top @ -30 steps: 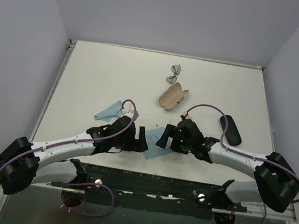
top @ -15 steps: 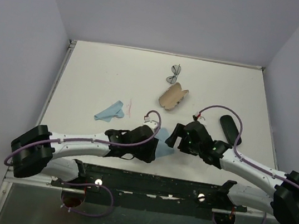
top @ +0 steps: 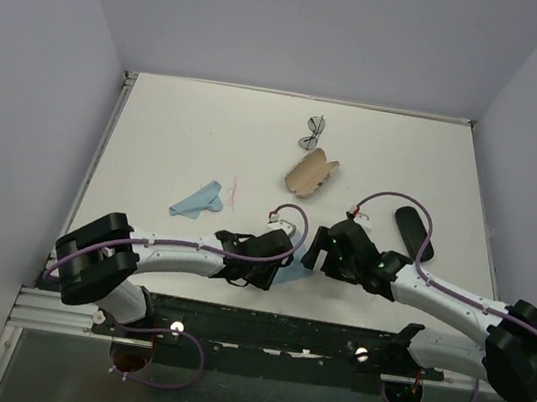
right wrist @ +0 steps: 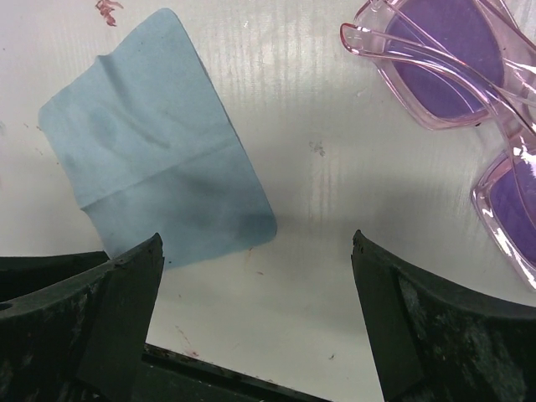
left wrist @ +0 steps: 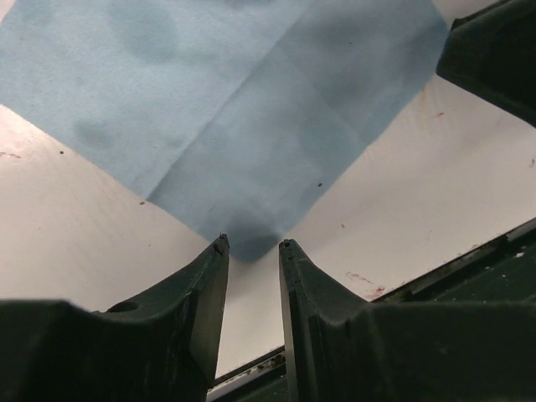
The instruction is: Organize the sunglasses
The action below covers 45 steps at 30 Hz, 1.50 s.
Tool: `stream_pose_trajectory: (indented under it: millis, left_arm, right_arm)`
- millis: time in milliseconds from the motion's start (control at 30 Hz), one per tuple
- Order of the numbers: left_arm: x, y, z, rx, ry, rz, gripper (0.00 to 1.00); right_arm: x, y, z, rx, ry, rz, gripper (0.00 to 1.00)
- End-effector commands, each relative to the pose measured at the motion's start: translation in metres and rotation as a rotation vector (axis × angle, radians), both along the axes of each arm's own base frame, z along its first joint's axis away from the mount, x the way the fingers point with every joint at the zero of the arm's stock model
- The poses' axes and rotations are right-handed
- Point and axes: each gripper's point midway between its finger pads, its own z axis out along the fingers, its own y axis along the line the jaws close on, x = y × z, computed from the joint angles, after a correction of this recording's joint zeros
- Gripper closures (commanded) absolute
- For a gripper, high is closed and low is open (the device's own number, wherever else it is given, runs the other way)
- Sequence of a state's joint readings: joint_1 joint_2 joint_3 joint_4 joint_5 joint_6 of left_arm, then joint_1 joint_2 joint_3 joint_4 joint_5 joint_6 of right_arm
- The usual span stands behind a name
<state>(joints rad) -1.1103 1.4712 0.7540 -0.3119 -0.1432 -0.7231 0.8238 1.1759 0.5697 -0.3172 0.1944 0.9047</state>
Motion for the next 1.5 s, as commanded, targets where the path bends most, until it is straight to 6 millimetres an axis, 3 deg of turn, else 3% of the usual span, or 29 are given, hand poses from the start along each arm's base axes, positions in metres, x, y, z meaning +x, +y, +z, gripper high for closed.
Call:
stream_pose_trajectory:
  millis: [0,200,400,667,800,1000,1133,1300,1467]
  left_arm:
    - [0.004,0.010,-0.004,0.067,-0.018,0.040,0.59]
    - [-0.010,0.005,-0.010,0.107,0.009,0.002,0.60]
    - [-0.007,0.014,-0.012,0.216,-0.020,0.051,0.60]
    - [-0.013,0.025,-0.015,0.292,-0.037,0.055,0.72]
    - [-0.015,0.023,-0.016,0.297,-0.037,0.041,0.86]
    - [-0.015,0.016,-0.012,0.252,-0.042,0.043,1.00]
    - [-0.018,0.005,-0.007,0.177,-0.035,0.027,1.00]
    - [-0.018,0.002,-0.005,0.134,-0.038,0.039,1.00]
    - [-0.019,0.000,-0.003,0.096,-0.041,0.047,1.00]
  right_arm:
    - [-0.002,-0.004,-0.007,-0.045,0.012,0.013,0.00]
    - [-0.001,-0.003,-0.007,-0.052,0.012,0.023,0.00]
    - [-0.002,-0.006,-0.009,-0.064,0.014,0.023,0.00]
    - [-0.004,-0.005,-0.008,-0.057,0.019,0.031,0.01]
    - [-0.005,-0.003,-0.009,-0.057,0.030,0.046,0.09]
    - [-0.018,0.018,-0.012,0.022,0.083,0.158,0.20]
    - [-0.019,0.016,-0.017,0.013,0.103,0.127,0.25]
    - [-0.020,0.021,-0.026,0.019,0.149,0.106,0.44]
    - [-0.020,0.018,-0.042,-0.017,0.191,0.064,0.53]
